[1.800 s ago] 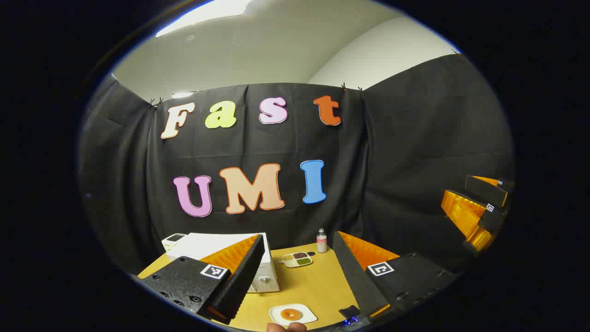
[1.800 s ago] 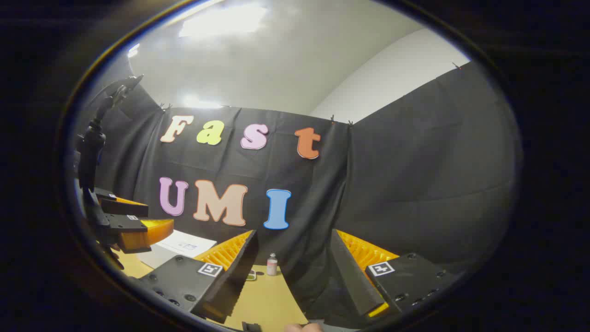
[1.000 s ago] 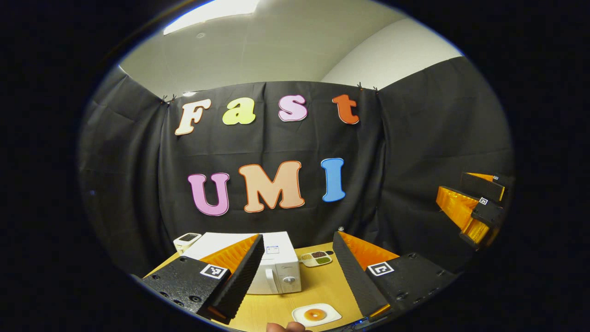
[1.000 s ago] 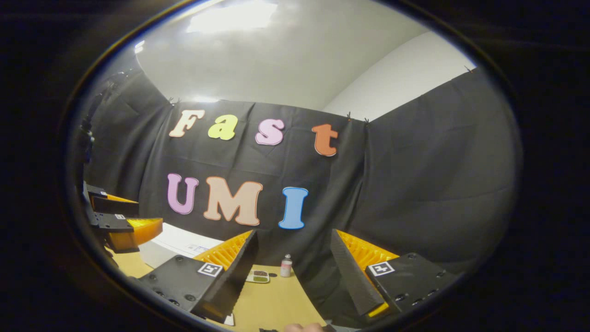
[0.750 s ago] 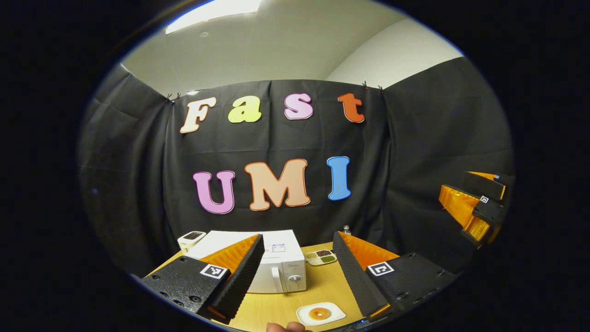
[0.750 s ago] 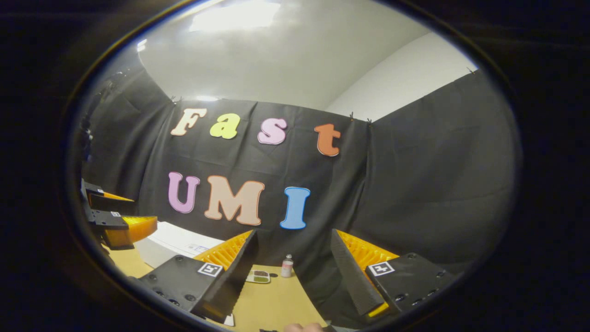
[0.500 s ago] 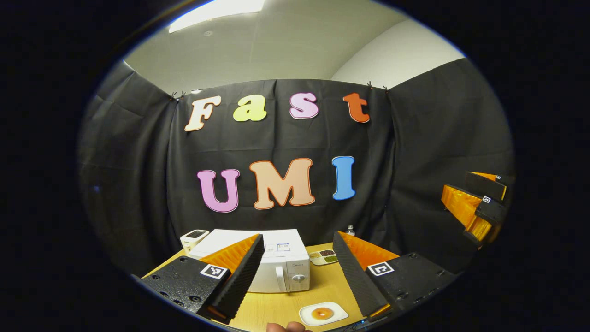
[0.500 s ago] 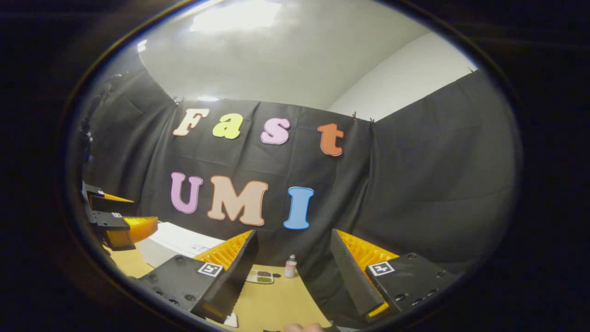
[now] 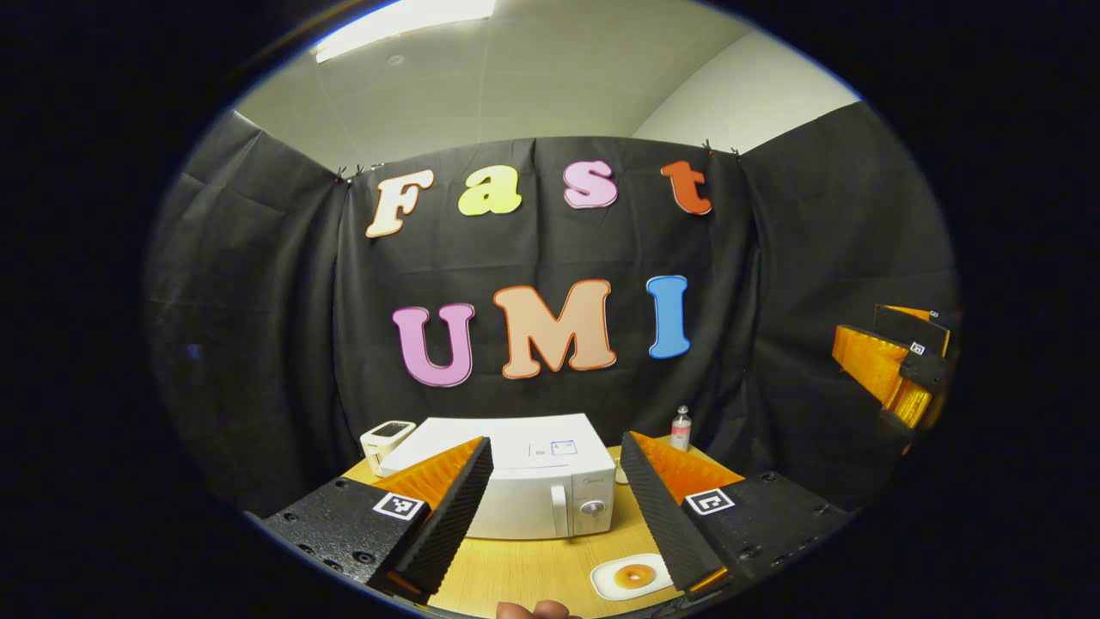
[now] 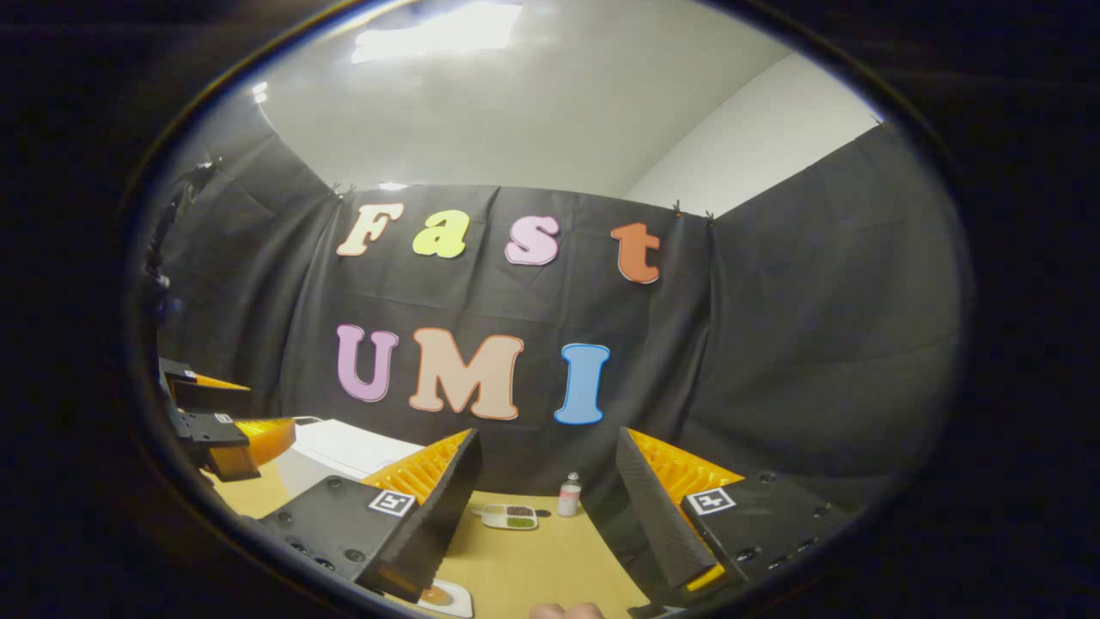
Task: Open the microwave oven with the left hand, put the food in, and close the microwave oven.
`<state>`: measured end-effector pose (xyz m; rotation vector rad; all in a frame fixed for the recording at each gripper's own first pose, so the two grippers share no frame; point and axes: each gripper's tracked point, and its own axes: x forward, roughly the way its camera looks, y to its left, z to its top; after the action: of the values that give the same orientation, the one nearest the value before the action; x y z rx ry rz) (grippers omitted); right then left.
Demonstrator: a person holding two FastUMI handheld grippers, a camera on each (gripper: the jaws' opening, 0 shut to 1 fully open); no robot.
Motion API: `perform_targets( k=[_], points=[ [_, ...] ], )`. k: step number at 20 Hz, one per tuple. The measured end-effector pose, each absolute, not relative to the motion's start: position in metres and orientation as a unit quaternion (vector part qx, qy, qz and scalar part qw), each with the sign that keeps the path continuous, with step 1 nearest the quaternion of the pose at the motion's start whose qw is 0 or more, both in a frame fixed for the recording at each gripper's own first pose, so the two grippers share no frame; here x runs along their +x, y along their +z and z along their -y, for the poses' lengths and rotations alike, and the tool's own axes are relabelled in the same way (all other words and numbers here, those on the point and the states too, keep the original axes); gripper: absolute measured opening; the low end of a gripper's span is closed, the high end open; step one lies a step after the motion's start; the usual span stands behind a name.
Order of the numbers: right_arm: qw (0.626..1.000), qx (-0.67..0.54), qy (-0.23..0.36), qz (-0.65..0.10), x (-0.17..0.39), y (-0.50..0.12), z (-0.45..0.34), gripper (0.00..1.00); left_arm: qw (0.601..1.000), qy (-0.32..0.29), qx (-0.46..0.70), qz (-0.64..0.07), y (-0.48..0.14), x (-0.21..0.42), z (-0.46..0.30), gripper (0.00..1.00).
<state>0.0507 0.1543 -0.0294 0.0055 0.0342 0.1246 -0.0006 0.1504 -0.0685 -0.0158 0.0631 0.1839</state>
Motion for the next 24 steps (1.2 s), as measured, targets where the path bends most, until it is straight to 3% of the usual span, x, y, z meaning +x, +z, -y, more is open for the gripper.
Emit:
perform_targets(
  k=[7,16,24],
  points=[
    [0.998,-0.008,0.063,-0.021,0.065,-0.03,-0.19,0.97,0.993,0.085,-0.02,-0.081,-0.147,0.051,-0.175,0.95],
    [0.999,-0.039,0.015,-0.034,0.057,-0.031,-0.181,0.96,0.986,0.059,-0.015,-0.157,-0.266,0.121,-0.168,0.96],
    [0.999,-0.04,-0.01,-0.028,0.039,-0.015,-0.169,0.98,0.97,0.078,-0.042,-0.228,-0.341,0.159,-0.178,0.96]
  ],
)
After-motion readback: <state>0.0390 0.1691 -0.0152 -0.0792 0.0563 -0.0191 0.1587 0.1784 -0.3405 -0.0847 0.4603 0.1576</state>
